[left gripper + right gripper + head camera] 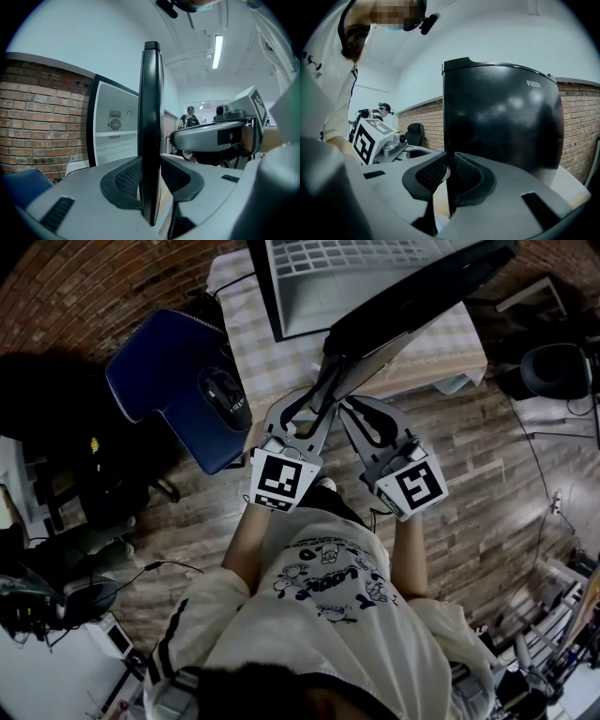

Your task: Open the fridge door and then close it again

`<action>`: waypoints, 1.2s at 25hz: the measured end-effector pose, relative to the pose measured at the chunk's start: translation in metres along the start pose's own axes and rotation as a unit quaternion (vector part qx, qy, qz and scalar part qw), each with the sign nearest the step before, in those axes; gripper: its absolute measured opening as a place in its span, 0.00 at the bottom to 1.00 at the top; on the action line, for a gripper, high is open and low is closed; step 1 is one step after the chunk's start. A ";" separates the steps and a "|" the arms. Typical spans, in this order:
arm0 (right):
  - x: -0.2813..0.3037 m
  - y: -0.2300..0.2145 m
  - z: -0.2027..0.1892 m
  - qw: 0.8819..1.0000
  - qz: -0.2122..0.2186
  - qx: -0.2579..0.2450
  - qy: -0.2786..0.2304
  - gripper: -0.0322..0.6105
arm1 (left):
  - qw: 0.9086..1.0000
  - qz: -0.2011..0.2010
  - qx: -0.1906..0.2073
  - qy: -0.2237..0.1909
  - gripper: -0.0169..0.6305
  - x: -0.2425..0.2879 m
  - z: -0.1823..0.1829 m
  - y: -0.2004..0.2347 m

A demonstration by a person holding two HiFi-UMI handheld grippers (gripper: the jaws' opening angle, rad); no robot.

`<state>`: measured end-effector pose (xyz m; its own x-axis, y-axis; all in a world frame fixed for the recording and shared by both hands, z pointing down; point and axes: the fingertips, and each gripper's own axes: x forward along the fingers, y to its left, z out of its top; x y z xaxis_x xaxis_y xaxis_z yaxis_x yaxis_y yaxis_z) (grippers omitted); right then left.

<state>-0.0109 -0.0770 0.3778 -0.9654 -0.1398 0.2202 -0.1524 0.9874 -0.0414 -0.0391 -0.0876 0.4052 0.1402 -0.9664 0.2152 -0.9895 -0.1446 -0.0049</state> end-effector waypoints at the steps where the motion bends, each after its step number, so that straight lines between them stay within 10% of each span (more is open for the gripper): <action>1: 0.002 -0.001 0.001 1.000 -0.001 0.000 0.000 0.15 | 1.000 0.001 0.000 0.000 0.23 0.000 0.000 0.003; 30: 0.080 -0.036 0.016 0.999 -0.031 0.013 -0.001 0.15 | 1.000 -0.003 0.003 -0.001 0.26 0.026 0.005 0.091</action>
<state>-0.0860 -0.1251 0.3813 -0.9543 -0.2016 0.2209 -0.2181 0.9745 -0.0528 -0.1254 -0.1271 0.4056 0.1468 -0.9657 0.2142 -0.9883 -0.1524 -0.0098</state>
